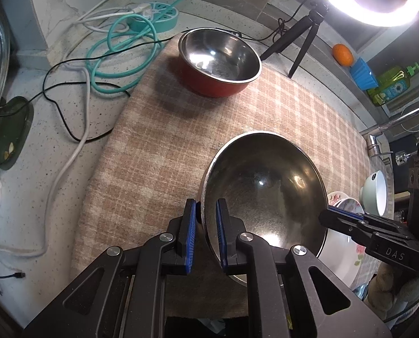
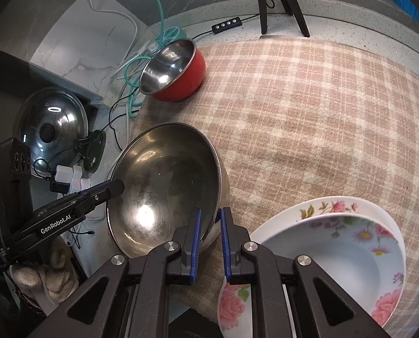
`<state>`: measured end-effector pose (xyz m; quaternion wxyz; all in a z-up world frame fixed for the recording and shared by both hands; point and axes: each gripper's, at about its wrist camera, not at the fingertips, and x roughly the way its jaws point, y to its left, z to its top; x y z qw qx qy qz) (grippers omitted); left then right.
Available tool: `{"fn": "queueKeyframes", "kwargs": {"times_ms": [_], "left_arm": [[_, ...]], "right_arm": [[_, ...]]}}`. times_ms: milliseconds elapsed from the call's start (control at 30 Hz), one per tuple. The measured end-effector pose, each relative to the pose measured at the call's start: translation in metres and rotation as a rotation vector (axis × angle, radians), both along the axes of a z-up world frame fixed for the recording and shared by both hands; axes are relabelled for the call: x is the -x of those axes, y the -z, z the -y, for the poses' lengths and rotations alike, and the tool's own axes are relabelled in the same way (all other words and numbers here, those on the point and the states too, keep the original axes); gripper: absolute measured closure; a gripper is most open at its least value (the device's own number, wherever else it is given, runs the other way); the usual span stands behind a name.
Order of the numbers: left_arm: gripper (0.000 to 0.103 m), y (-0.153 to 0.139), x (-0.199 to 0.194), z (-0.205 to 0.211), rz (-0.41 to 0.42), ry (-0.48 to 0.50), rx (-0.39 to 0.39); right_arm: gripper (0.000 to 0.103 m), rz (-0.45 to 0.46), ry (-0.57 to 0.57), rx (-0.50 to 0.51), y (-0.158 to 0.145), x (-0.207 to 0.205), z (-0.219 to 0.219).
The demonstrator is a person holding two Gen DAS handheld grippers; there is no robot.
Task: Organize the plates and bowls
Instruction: 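Lift the large steel bowl with both grippers toward the red steel bowl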
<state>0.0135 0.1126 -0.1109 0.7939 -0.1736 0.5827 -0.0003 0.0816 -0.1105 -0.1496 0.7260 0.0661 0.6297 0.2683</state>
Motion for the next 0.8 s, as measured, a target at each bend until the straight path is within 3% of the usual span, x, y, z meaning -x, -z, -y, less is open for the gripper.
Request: {"fn": "queueKeyframes", "kwargs": {"times_ms": [800], "left_arm": [[0.091,0.005,0.001,-0.003,0.001,-0.019,-0.026]], "right_arm": [[0.091,0.001,-0.047,0.01,0.001,0.02,-0.01]]}}
